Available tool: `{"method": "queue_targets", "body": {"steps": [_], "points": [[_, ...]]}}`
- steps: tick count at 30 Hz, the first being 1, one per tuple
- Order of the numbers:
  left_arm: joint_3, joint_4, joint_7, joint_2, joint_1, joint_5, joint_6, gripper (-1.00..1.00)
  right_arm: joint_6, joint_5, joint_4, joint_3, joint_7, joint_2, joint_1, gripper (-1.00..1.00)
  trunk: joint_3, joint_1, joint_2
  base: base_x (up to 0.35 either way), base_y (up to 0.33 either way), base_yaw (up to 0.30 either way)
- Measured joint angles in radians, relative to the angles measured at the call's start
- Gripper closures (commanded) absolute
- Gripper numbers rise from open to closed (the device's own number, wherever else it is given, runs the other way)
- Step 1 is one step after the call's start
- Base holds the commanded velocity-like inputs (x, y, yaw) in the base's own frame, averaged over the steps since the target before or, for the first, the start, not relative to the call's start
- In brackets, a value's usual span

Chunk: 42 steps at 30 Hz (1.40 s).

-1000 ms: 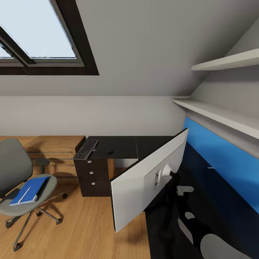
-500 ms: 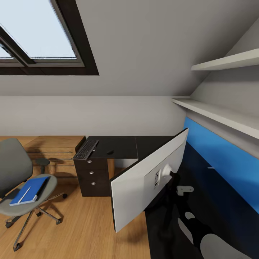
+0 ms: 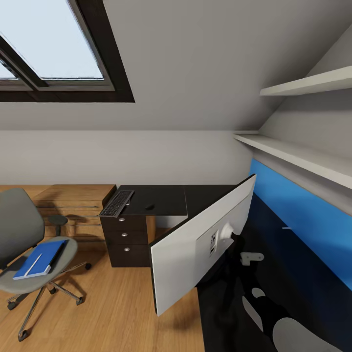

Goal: In the bedroom, organize the workspace by keeping the computer under the desk, ensuring the monitor is on the desk, placing the keyboard on the desk next to the monitor, placing the mouse on the desk next to the keyboard, moving the folder from the swivel chair onto the desk next to the mouse, stacking the notebook on top of the folder with the pen on top of the notebook, and positioning the swivel chair next to the desk.

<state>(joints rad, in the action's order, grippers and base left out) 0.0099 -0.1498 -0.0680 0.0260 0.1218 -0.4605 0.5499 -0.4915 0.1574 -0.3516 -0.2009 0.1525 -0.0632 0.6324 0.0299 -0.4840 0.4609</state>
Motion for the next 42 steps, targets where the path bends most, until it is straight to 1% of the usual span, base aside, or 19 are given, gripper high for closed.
{"method": "queue_targets", "body": {"steps": [10,27,42], "points": [[0.000,0.000,0.000,0.000,0.000,0.000,0.000,-1.00,-0.020,0.004,0.000,0.001,0.001,-0.002,0.000,-1.00,0.000,0.000,0.000,0.000,0.000,0.000],[0.000,0.000,0.000,0.000,0.000,0.000,0.000,-1.00,-0.022,0.005,0.001,0.001,0.002,-0.002,0.000,-1.00,0.000,0.000,0.000,0.000,0.000,0.000],[0.000,0.000,0.000,-0.001,0.000,0.000,0.000,-1.00,-0.022,0.005,0.001,0.001,0.002,-0.002,0.000,-1.00,0.000,0.000,0.000,0.048,0.000,0.000]]}}
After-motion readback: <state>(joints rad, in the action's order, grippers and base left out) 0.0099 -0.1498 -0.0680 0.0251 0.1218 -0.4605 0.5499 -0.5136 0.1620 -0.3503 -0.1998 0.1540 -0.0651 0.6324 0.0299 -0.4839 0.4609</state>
